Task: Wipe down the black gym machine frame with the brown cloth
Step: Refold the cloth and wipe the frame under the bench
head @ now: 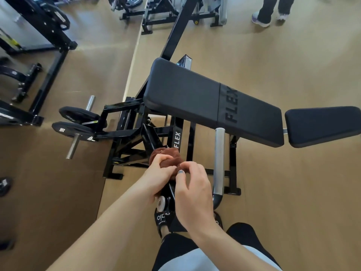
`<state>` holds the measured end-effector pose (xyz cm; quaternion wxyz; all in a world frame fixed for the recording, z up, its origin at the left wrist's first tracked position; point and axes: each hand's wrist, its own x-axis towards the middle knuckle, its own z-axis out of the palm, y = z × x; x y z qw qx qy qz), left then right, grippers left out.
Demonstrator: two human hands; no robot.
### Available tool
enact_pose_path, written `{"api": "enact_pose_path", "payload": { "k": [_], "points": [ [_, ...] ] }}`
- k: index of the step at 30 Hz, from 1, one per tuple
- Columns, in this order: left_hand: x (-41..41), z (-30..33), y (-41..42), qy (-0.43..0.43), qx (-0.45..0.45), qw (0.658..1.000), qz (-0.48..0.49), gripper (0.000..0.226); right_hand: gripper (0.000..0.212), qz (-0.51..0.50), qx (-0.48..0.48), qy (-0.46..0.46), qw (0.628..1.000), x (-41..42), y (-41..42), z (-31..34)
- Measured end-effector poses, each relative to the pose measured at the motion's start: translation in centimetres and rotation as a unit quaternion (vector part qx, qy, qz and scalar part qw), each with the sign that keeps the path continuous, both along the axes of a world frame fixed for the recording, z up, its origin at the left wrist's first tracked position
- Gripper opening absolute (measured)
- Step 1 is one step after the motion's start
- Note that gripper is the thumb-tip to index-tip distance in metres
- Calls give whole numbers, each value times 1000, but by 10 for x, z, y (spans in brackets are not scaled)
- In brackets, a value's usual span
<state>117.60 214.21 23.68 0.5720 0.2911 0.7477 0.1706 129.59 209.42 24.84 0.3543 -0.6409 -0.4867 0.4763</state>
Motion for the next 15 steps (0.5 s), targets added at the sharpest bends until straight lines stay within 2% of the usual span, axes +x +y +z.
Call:
{"api": "enact_pose_path", "payload": {
  "k": [2,7,10,12,15],
  "points": [
    [-3,-8,16,10,-4,1000,18,33,15,-5,5,4,1000,-1,0,0],
    [-13,-23,49,-21,76,995,65,41,14,-5,9,-12,1000,1,-1,1],
    [-10,-20,50,21,75,995,66,38,13,-7,-3,-12,1000,2,-2,0],
    [-8,-12,35,68,37,997,20,34,13,-7,-16,-2,1000,2,-3,0],
    [1,6,-9,-16,25,1000,-2,26,13,3,-9,-1,1000,2,-2,2]
  ]
}}
